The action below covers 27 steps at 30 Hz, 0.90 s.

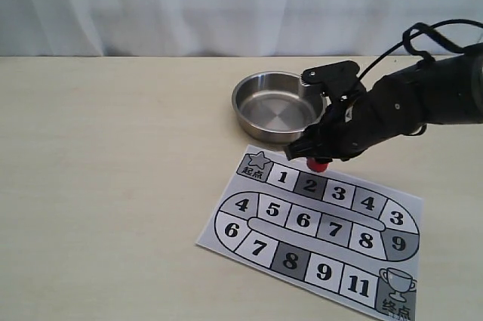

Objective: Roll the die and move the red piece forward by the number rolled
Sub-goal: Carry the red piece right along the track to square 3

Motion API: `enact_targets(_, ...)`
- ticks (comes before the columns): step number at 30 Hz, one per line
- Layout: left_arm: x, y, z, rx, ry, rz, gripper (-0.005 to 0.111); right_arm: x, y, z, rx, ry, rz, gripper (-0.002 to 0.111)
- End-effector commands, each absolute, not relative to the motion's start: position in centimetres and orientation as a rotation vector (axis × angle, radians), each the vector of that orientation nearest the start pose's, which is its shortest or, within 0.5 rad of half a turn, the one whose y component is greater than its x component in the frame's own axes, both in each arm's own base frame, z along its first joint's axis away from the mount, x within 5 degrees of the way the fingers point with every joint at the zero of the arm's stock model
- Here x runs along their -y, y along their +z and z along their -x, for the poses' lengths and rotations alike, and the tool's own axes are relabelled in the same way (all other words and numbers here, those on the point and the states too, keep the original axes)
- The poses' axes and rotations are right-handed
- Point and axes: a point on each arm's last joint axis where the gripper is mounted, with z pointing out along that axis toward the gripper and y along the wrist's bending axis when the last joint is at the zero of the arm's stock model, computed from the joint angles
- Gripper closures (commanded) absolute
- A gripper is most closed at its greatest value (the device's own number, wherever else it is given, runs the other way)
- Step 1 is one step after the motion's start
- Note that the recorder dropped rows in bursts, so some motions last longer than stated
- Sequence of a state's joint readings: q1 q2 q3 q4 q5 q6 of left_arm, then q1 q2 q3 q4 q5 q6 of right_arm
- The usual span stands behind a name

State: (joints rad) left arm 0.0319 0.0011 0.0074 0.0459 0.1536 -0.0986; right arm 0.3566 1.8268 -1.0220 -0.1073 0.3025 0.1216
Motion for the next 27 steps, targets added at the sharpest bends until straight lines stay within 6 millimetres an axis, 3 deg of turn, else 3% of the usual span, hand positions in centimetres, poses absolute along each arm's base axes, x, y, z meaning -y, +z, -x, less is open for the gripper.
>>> enact_targets(1,-0.2,20.0,-5.6,-1.626,-0.022,0.071,0.107,-10.6,16.5,-33.8,-2.599,0.061,0.379,0.104)
enact_targets(10,-0.2,20.0,-5.6,-1.626,-0.022,0.071,0.107,-10.2,15.3,-32.9,-2.636,0.055,0.381,0.104)
enact_targets(22,-0.2,20.0,-5.6,-1.624,-0.022,0.071,0.107,-9.8,12.2,-32.6,-2.681,0.051,0.379,0.104)
enact_targets(27,-0.2,20.0,-5.6,-1.624,-0.022,0.071,0.107,-9.8,12.3,-32.6,-2.677,0.050,0.384,0.104)
